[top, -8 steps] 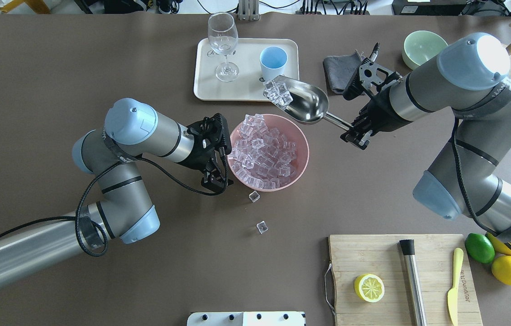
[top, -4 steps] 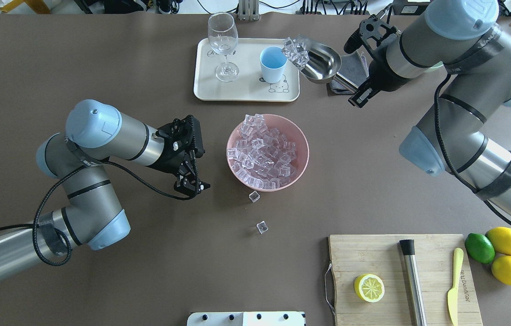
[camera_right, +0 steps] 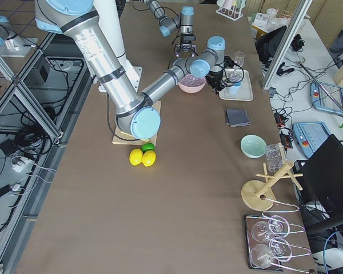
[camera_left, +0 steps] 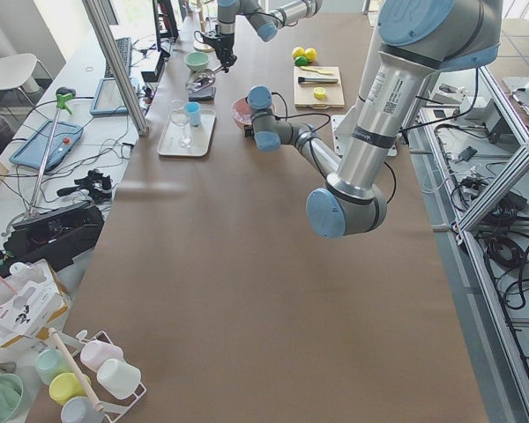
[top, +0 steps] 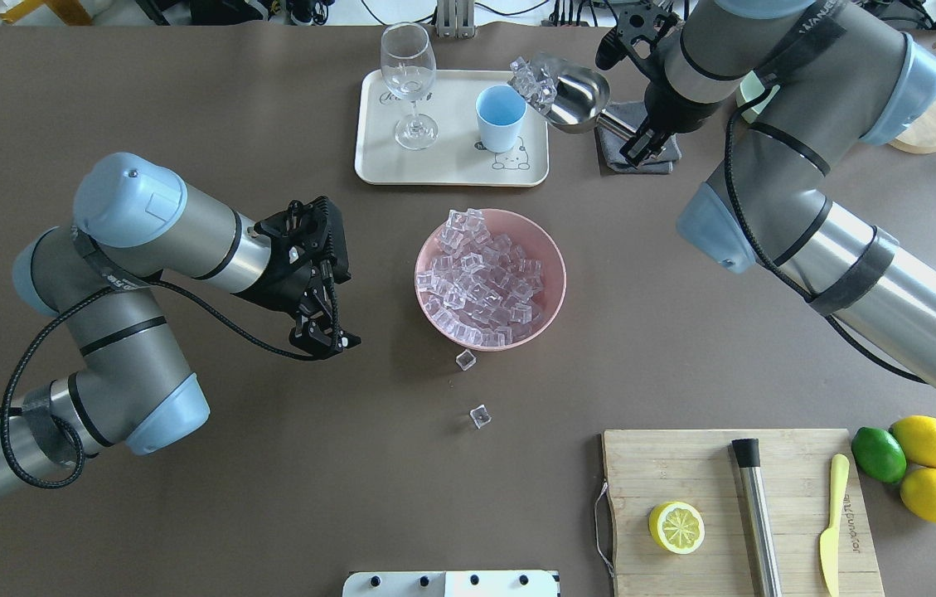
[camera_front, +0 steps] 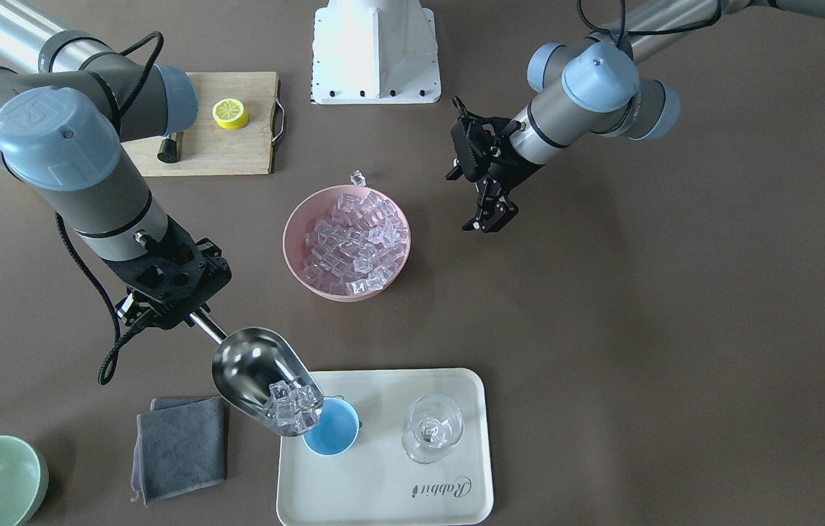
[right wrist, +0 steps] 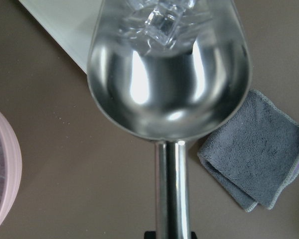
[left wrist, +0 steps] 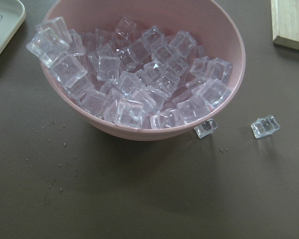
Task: Put ice in cup with scoop
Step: 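Carry the scoop to the light-blue cup while the left arm withdraws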
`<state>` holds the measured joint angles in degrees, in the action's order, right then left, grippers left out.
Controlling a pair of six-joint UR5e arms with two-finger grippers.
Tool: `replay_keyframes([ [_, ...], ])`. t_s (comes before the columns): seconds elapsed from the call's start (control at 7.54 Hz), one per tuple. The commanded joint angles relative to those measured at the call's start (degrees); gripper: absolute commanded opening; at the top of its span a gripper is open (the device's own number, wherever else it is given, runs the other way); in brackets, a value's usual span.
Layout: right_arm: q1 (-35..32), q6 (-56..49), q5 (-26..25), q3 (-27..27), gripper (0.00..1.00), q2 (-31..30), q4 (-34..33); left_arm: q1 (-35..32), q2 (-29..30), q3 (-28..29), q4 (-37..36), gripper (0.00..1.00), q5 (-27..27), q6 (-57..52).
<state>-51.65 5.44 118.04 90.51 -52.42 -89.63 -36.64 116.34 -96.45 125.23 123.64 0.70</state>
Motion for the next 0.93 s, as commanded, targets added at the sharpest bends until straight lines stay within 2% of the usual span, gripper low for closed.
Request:
replay_keyframes([
  [0.0, -0.1, -6.2, -1.0, -6.1, 0.00, 6.9, -8.9, -1.8, 0.3, -5.9, -12.7, 0.99, 0.1, -2.1],
  [0.13, -0.1, -7.5, -1.6, -8.2, 0.00, 9.2, -12.3, -4.3, -0.3, -6.4, -16.0, 0.99, 0.3, -2.1],
  [0.4, -0.1, -10.4, -2.3, -12.3, 0.00, 12.5, -14.6, -7.5, -1.0, -6.7, -17.3, 0.99, 0.2, -1.8],
  [0.53, 0.0, -12.3, -3.7, -13.3, 0.00, 13.7, -16.6, -8.3, -1.1, -7.2, -19.7, 0.99, 1.6, -1.7],
  [0.8, 0.1, -16.8, -4.9, -14.2, 0.00, 15.7, -20.7, -10.3, -3.0, -7.9, -19.9, 0.99, 2.4, -0.3],
])
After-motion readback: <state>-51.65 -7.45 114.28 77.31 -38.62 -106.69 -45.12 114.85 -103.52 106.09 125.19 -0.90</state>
